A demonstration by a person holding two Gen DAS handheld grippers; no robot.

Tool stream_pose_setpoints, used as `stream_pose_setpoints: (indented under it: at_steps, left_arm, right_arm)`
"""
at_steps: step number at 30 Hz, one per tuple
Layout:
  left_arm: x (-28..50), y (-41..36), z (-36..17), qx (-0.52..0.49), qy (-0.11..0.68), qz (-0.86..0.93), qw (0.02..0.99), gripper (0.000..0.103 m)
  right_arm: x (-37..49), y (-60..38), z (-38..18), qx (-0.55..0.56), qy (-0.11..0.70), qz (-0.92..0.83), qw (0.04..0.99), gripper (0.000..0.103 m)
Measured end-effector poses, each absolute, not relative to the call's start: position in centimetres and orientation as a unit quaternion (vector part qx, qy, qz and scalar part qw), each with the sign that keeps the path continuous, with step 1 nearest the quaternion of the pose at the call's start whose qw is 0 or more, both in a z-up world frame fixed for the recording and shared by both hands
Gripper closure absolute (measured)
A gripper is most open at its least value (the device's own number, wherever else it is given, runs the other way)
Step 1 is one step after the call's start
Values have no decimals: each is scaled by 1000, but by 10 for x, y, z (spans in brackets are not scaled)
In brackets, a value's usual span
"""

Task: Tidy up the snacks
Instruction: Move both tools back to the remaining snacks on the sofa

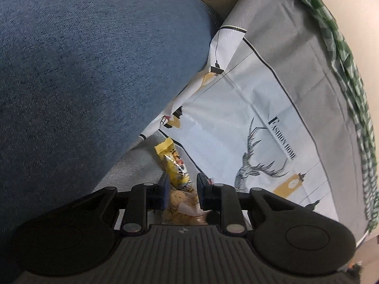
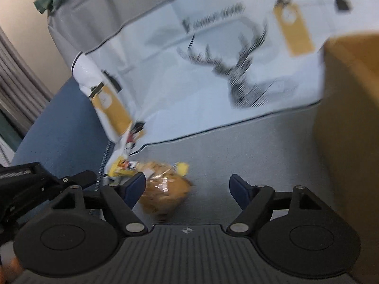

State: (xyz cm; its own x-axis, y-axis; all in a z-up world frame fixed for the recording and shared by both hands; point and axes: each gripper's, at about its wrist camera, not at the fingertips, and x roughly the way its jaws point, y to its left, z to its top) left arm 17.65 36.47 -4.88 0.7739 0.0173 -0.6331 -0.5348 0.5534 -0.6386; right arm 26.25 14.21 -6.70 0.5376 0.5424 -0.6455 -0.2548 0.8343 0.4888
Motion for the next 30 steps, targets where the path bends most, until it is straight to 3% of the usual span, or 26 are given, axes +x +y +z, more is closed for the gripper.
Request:
stream_pose_setpoints:
  at_steps: [4, 7, 13, 23, 30]
  left_arm:
    - [182, 365, -49, -446, 292, 162, 830, 77]
    - [184, 364, -49, -447, 294, 161, 829, 77]
    - [186, 364, -49, -443, 302, 152, 831, 77]
    - [187, 354, -52, -396, 328, 142, 846, 75]
    - [188, 346, -55, -369, 343, 153, 850, 75]
  right_arm:
    - [267, 158, -79, 171, 426, 260, 850, 24]
    - [268, 168, -80, 155, 422, 276, 850, 41]
    - [251, 161, -69, 119, 390, 293, 865, 56]
    - [167, 77, -32, 42, 414, 288, 863, 57]
    - [106, 47, -60, 51, 450, 341, 824, 56]
